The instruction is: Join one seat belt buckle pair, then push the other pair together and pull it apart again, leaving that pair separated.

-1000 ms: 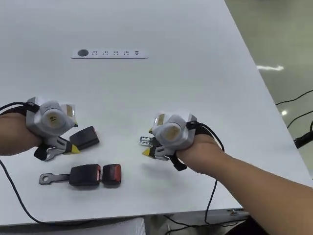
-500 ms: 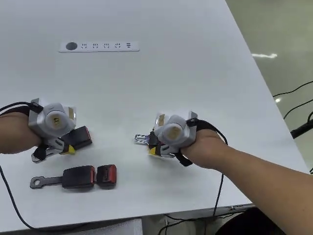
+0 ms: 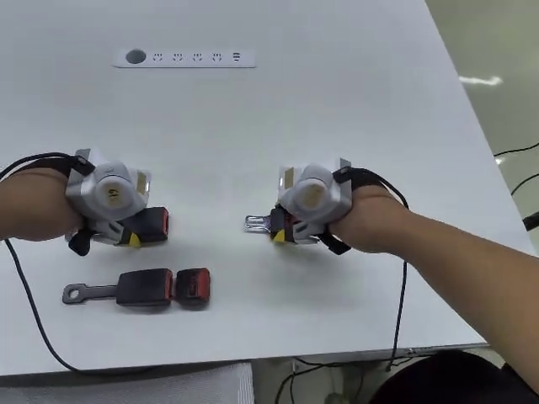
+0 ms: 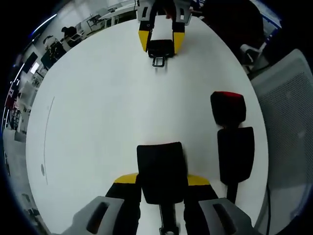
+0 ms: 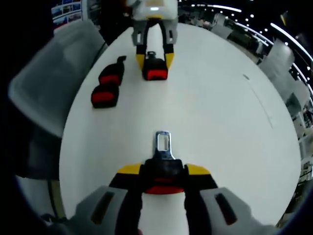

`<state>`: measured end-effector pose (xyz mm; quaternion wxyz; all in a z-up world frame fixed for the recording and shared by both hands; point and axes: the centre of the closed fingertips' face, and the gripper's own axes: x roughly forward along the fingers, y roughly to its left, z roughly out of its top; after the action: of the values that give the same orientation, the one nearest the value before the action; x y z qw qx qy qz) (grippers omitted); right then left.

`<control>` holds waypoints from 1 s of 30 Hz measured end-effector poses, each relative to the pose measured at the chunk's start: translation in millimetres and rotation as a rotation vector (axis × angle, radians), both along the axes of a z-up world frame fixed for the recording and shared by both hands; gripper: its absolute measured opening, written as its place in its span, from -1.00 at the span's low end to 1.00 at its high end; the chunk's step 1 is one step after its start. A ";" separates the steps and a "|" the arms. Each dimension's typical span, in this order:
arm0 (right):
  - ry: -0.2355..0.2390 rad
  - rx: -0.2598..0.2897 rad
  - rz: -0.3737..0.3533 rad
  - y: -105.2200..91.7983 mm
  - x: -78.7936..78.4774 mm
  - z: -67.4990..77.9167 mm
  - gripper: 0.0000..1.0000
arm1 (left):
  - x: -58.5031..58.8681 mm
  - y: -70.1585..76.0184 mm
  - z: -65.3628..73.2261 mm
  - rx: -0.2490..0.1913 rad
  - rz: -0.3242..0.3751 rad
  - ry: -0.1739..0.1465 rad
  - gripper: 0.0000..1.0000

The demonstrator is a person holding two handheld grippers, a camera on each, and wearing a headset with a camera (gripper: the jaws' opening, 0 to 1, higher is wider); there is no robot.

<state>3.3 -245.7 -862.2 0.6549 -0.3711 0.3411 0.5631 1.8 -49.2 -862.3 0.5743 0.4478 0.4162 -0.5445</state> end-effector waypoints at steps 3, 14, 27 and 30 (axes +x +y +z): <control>0.001 0.013 0.019 13.3 -5.2 0.5 -0.38 | 0.5 0.5 -0.6 0.001 -0.001 0.001 -0.32; -0.022 0.038 0.031 60.7 -3.0 0.3 -0.38 | 0.2 0.7 -2.1 0.006 0.001 -0.001 -0.33; -0.022 0.061 0.060 121.0 0.2 1.0 -0.38 | 0.0 -0.1 -2.6 0.012 0.022 -0.005 -0.34; -0.022 0.054 0.066 127.7 2.7 0.7 -0.39 | 0.1 -0.1 -2.7 0.008 0.020 -0.007 -0.34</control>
<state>6.0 -118.0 -861.5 0.6496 -0.3706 0.3060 0.5891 1.9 -49.2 -865.0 0.5793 0.4481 0.4207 -0.5354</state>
